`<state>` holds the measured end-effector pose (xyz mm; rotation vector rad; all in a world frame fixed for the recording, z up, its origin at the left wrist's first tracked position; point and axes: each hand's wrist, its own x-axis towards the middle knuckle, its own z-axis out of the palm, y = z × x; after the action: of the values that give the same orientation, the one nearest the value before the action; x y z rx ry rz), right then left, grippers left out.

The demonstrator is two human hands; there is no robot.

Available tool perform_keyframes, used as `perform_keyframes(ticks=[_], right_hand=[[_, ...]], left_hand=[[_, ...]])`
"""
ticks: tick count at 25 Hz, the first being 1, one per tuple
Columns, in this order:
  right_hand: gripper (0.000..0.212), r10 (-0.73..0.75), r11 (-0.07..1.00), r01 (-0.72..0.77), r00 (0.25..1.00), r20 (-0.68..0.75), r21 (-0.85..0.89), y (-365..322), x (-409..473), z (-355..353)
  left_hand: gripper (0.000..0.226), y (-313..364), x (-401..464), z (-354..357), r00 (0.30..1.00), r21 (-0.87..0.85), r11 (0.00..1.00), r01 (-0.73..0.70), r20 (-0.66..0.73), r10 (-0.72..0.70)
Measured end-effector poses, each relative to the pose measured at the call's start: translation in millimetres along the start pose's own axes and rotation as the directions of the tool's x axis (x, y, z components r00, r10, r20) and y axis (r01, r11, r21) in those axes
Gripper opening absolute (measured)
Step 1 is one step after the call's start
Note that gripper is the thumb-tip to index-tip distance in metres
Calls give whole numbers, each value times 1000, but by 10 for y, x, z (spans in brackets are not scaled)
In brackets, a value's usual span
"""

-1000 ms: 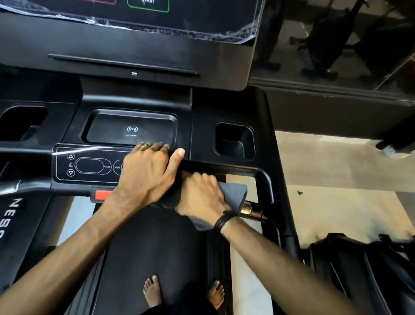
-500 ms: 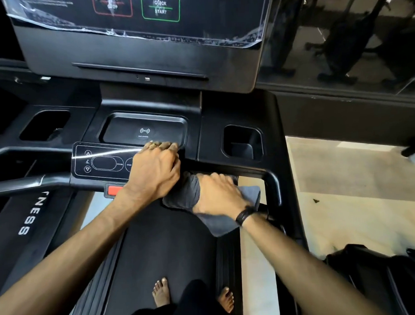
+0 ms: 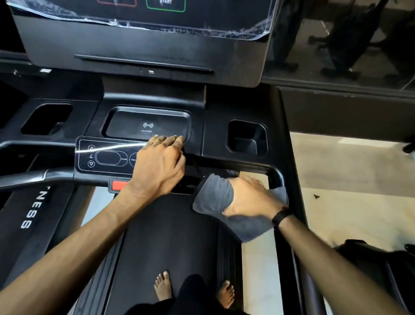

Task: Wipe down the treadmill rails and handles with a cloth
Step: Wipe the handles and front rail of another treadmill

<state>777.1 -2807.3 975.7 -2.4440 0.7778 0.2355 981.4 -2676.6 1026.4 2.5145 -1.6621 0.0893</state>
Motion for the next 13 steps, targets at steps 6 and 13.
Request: perform_keyframes(ticks=[6, 13], right_hand=[[52, -22, 962, -62, 953, -303, -267, 135, -176, 266], [61, -48, 944, -125, 864, -501, -306, 378, -329, 486]], left_hand=[[64, 3, -32, 8, 1000, -12, 1000, -5, -1, 5], [69, -170, -115, 2, 997, -123, 990, -71, -7, 71]])
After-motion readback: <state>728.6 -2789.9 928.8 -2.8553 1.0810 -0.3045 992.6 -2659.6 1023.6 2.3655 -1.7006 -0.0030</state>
